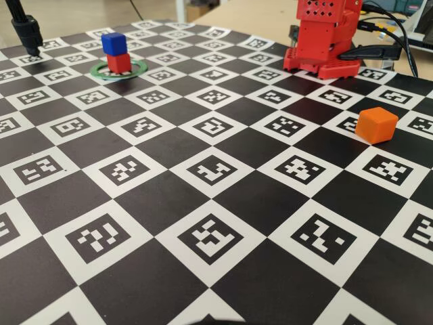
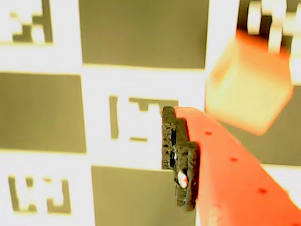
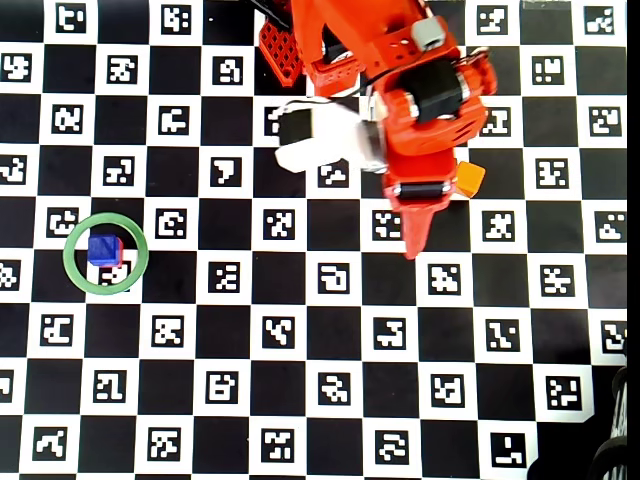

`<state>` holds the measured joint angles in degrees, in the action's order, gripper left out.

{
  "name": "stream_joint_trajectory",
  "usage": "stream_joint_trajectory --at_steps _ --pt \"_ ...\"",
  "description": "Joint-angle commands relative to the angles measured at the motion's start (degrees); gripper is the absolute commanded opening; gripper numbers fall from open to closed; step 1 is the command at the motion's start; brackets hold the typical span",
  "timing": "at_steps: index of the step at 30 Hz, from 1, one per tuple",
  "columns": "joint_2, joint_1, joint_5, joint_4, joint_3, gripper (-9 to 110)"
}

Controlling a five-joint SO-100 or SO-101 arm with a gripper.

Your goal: Grab the red cube then put it in the green circle then put the blue cube on top and finally the orange cube on top

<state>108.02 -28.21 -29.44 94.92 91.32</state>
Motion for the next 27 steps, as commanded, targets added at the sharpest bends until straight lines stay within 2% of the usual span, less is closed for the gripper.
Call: stream_joint_trajectory --at_steps 1,7,18,27 --pt "1.32 -6.06 -5.01 -1.67 -0.53 44" --pt "2.29 -13.97 -9.32 -5.89 3.08 47" --pt "3.60 -20.65 -14.85 -9.58 7.47 50" --pt "2.29 -17.67 -17.58 -13.71 14.85 50"
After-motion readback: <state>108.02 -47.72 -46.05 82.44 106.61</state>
